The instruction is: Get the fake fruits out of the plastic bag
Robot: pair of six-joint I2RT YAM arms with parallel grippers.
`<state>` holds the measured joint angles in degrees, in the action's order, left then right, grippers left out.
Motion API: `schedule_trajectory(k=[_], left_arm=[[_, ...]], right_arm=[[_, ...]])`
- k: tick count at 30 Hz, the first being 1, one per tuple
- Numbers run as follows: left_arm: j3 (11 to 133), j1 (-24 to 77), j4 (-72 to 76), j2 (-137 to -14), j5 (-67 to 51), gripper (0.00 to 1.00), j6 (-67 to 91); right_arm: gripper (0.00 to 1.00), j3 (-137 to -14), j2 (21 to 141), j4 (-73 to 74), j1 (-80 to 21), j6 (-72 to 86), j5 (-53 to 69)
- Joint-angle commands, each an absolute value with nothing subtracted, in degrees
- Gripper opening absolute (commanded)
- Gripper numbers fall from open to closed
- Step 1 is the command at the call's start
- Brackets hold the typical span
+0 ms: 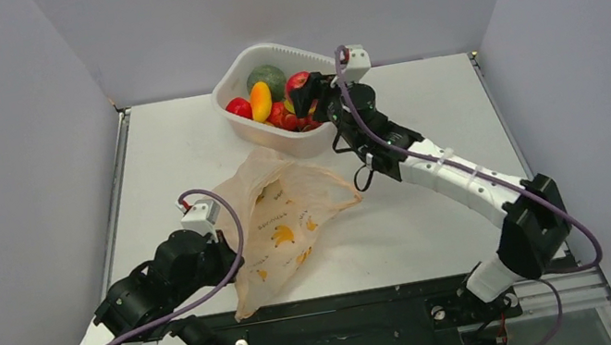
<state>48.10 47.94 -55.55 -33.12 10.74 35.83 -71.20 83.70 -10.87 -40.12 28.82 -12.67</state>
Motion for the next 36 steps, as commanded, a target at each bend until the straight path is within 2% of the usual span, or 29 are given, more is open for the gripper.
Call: schedule_trajectory(k=[1, 10, 15, 21, 27, 31, 36], left_arm=[[47.81, 47.75, -54.95, -33.09, 11.70, 0.00, 36.38], [47.76, 47.64, -55.28, -33.00, 12.70, 0.00, 36.96], [47.79, 47.62, -55.30, -33.27, 12.50, 0.00, 36.88], [47.82, 47.40, -55.28, -33.63, 12.63, 0.00, 36.85], [47.90, 47.34, -55.37, -34.02, 12.66, 0.00, 36.83], [47.87, 47.35, -55.37, -34.14, 12.54, 0.00, 36.74], [47.90, 47.29, -55.29, -33.86, 12.57, 0.00, 36.78]], right_arm=[[0.00, -78.44, 91.51, -9.62, -35.75, 25.95, -14.41], [0.00, -98.65, 112.72, -2.60, -29.37, 21.28, -16.75], [0.09, -110.23, 121.59, 3.23, -27.18, 20.81, -16.88], [0.21, -114.00, 126.61, 4.84, -26.64, 18.01, -18.63], [0.46, -114.49, 128.65, 5.47, -26.68, 16.12, -20.04], [0.67, -115.84, 129.26, 6.81, -26.71, 15.19, -20.24], [0.84, -117.63, 128.95, 8.02, -27.06, 13.25, -20.46]])
